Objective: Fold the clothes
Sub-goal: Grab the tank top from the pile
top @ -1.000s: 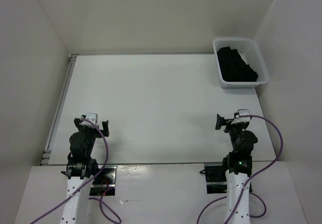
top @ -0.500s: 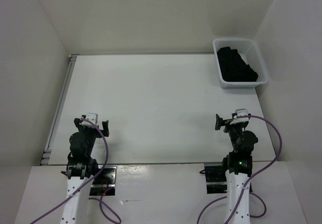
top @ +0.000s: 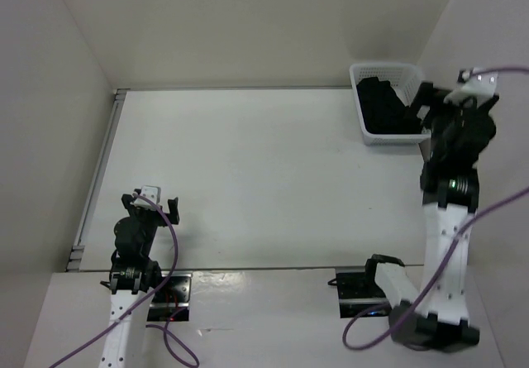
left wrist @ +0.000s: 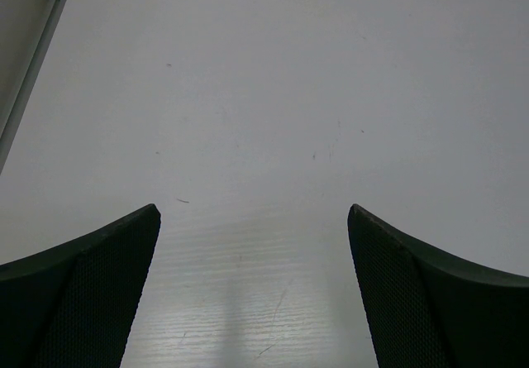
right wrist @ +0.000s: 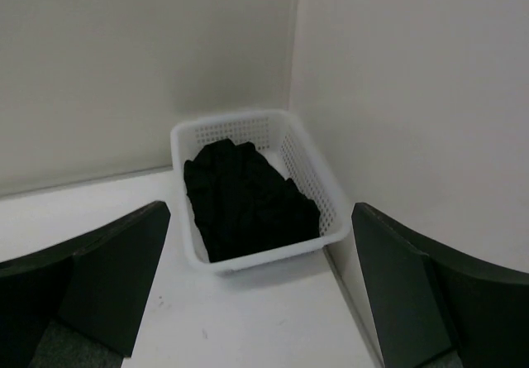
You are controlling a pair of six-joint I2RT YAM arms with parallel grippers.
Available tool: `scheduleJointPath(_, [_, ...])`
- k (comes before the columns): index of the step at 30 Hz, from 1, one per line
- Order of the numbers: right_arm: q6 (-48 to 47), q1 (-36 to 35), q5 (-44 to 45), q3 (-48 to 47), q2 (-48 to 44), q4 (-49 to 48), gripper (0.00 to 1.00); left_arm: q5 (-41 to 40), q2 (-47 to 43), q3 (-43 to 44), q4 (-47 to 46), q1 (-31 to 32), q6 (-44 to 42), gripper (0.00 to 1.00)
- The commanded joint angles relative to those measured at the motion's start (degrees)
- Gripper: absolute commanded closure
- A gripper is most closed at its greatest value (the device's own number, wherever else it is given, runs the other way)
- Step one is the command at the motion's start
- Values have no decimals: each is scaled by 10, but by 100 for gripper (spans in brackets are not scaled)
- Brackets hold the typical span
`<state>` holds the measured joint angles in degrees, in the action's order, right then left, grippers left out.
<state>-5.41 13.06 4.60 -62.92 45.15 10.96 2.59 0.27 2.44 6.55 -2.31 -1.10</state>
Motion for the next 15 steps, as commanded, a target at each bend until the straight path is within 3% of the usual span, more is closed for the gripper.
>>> scheduleJointPath(1, [72,8,26,-153,187,260,0,-5,-73,-24,-14,2,6,0])
scheduleJointPath(4, [56,14,-94,-274,288,413,0,-5,-73,-24,-14,2,6,0])
scheduleJointPath(6, [56,80,-229,-287,338,442,0,-5,-73,-24,-14,2,6,0])
scheduleJointPath(9, [10,130,-314,-304,375,480,0,-6,-73,-6,-20,2,5,0])
scheduleJointPath(11, [-69,118,-306,-328,390,499,0,-49,-73,29,-27,2,37,0])
scheduleJointPath(15, [-77,19,-93,-377,419,467,0,-78,-68,102,-67,2,37,0])
